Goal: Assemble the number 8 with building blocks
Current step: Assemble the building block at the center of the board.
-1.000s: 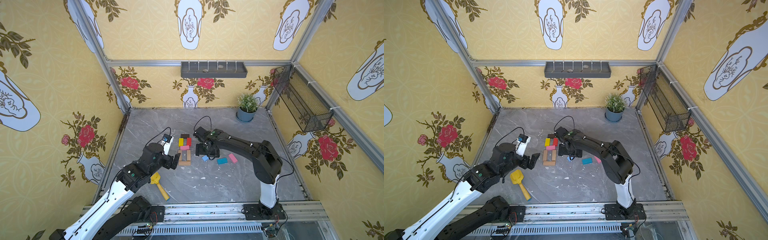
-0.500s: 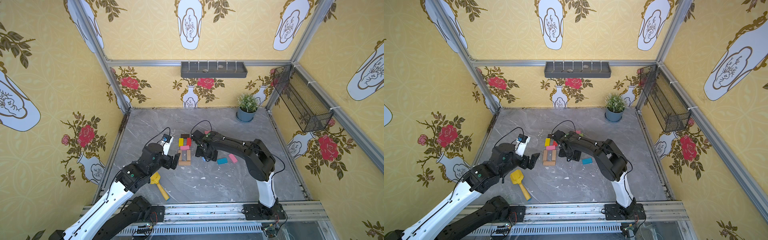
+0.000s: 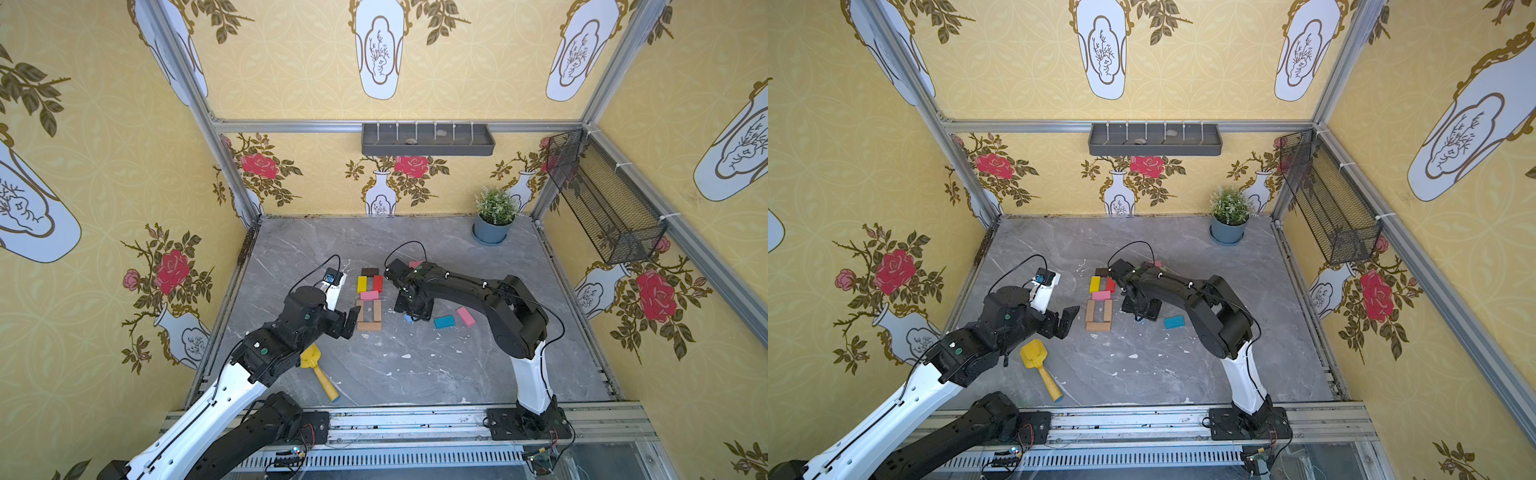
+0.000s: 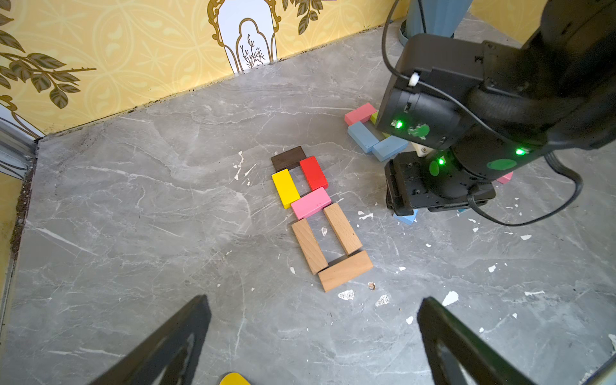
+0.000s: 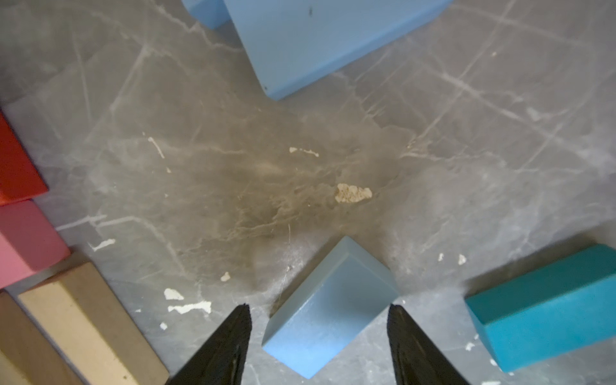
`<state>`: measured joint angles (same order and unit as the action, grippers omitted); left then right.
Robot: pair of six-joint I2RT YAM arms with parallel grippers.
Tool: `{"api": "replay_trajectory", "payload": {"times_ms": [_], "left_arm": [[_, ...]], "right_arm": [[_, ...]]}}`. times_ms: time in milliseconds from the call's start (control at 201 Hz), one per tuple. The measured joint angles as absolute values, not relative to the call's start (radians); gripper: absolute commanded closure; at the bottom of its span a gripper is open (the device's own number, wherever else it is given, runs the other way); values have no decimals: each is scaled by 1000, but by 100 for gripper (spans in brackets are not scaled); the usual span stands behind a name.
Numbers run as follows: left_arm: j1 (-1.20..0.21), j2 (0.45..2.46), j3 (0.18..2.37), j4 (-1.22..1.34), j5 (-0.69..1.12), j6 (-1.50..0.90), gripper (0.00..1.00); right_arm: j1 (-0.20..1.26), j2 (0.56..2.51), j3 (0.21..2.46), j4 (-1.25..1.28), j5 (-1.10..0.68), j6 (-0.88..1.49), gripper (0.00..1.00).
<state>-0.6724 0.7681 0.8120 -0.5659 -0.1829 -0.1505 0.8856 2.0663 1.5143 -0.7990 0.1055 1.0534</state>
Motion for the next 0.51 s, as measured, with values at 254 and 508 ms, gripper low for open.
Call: {"api": "replay_trajectory", "payload": {"times_ms": [254,508], "left_arm": [[-672,770,812,-566,-183,-150,0],[-672,770,812,-566,-183,-150,0]], "right_arm": [[886,2069,1505,-786,101,1053,49],[886,2068,1479,-765,88,1013,76]]}}
